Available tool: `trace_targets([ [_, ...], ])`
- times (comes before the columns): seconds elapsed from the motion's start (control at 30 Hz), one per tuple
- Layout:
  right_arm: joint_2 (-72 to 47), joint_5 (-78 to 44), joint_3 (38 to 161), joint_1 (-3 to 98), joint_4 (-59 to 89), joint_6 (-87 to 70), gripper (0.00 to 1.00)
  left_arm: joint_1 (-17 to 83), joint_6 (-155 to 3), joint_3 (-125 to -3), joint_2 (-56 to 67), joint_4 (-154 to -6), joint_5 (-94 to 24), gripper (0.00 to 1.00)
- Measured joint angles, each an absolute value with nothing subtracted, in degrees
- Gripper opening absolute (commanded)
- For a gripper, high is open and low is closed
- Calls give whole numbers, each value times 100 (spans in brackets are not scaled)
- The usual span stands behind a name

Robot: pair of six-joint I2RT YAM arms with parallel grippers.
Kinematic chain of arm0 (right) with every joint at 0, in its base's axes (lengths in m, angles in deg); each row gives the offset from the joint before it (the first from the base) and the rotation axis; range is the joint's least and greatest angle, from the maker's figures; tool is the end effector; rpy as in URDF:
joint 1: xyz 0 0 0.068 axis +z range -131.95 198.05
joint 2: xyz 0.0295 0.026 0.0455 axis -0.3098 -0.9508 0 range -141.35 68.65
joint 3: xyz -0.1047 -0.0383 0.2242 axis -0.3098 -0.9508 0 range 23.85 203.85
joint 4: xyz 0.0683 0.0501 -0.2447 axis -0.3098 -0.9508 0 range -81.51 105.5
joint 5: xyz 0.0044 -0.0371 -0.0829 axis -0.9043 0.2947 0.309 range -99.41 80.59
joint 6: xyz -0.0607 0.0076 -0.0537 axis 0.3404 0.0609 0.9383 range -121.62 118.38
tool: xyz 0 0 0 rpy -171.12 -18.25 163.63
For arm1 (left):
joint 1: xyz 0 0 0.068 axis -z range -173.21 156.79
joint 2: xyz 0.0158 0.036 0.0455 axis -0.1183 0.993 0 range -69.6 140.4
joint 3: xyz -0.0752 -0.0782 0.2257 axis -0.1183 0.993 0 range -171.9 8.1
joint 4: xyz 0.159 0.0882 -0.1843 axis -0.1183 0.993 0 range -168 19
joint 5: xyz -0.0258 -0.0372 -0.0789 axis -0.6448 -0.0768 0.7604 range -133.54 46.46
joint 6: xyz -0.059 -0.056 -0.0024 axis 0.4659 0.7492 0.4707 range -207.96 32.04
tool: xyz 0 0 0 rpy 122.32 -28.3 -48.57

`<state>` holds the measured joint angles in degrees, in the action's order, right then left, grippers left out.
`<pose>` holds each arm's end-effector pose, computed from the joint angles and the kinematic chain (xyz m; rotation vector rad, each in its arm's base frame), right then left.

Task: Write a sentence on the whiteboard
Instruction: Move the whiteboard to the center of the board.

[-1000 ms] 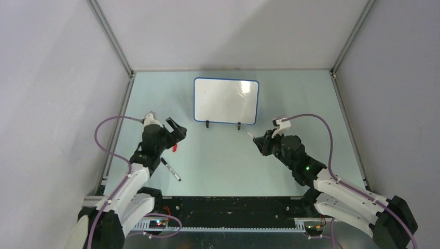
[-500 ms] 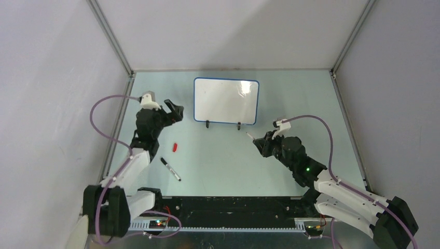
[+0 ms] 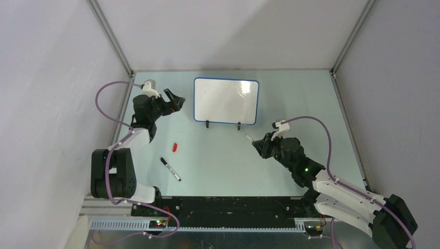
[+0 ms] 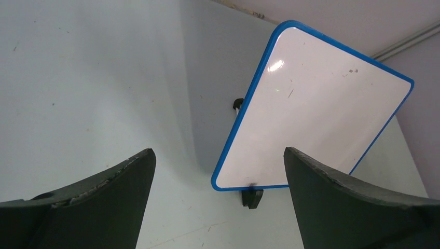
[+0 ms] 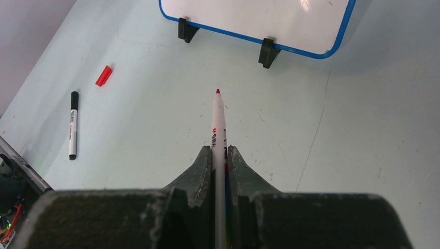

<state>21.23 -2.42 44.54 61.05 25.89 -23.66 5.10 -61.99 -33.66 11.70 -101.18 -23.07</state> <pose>0.1806 0.1564 0.1948 -0.2611 1.8906 0.6697 0.3436 -0.0145 0.2040 -0.2014 1.8736 -0.6236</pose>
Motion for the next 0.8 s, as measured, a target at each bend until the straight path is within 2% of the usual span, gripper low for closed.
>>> trace_targets([
  [0.3,1935,-295,4454,6083,2757,-2395,0,342,-6349,-3510,1880,-10949,-1300,99],
  [0.8,1905,-389,4454,6055,2792,-2386,0,322,-5622,-4769,3587,-11849,40,85],
])
